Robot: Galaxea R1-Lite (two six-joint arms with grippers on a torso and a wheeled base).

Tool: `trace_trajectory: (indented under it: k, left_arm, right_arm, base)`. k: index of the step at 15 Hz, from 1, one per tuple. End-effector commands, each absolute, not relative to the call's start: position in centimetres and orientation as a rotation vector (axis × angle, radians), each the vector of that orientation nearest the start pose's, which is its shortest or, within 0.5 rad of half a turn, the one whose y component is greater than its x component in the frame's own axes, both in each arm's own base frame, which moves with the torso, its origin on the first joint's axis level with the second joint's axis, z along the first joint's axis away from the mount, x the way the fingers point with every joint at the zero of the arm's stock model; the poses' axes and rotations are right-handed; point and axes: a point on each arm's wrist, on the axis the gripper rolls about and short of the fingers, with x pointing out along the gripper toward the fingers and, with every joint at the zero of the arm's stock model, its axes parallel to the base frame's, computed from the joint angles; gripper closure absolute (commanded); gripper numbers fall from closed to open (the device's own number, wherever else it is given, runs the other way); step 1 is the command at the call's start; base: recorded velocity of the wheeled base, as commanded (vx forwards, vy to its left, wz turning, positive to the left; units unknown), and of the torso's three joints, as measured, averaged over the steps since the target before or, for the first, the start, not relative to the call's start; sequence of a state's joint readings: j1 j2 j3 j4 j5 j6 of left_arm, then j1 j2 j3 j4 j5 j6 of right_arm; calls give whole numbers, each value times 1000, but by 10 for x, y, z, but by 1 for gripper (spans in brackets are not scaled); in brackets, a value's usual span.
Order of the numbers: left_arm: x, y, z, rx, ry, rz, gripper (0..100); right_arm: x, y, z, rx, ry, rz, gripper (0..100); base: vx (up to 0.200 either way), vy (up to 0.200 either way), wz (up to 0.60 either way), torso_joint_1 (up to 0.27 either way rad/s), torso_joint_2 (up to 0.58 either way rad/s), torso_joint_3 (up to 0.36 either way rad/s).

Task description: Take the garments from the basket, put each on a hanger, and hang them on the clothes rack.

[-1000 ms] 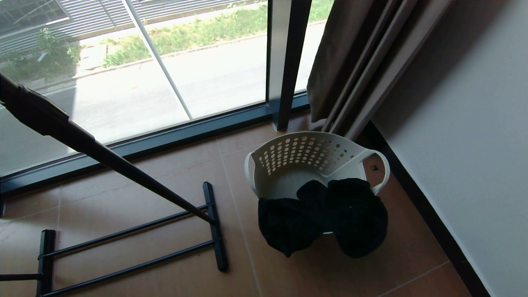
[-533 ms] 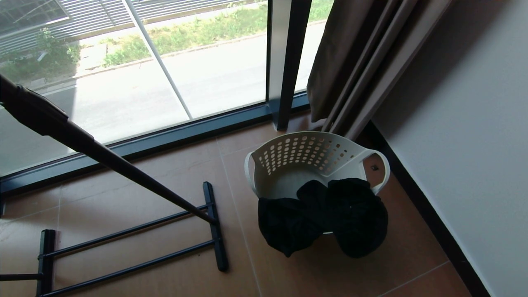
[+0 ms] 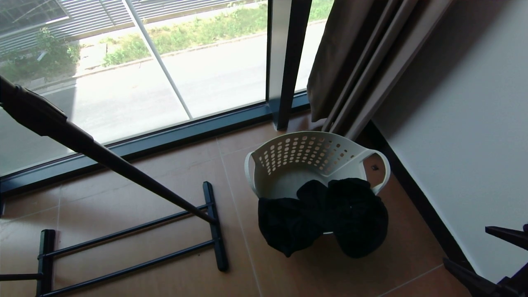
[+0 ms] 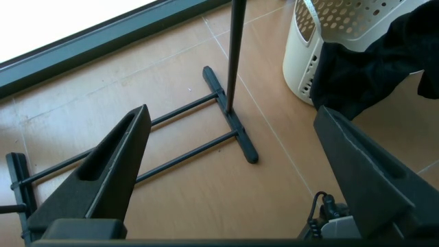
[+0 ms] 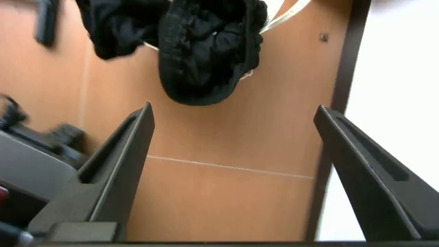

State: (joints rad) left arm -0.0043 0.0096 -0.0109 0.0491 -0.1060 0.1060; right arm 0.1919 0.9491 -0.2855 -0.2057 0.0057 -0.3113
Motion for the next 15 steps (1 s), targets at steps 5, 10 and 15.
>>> trace_trajectory:
  k: [5,10,15]
  left_arm:
    - [-23,-2,74,103,42,-113,0]
    - [-23,-2,74,103,42,-113,0]
    - [-23,-2,74,103,42,-113,0]
  right_arm:
    - [178,33,154,-876,544,327,0]
    - [227,71,138,-1061,613,369,0]
    - [273,89,111,-1148,627,341,0]
  base:
    - [0,0,0,0,0,0]
    - [0,0,0,0,0,0]
    - [0,0,0,0,0,0]
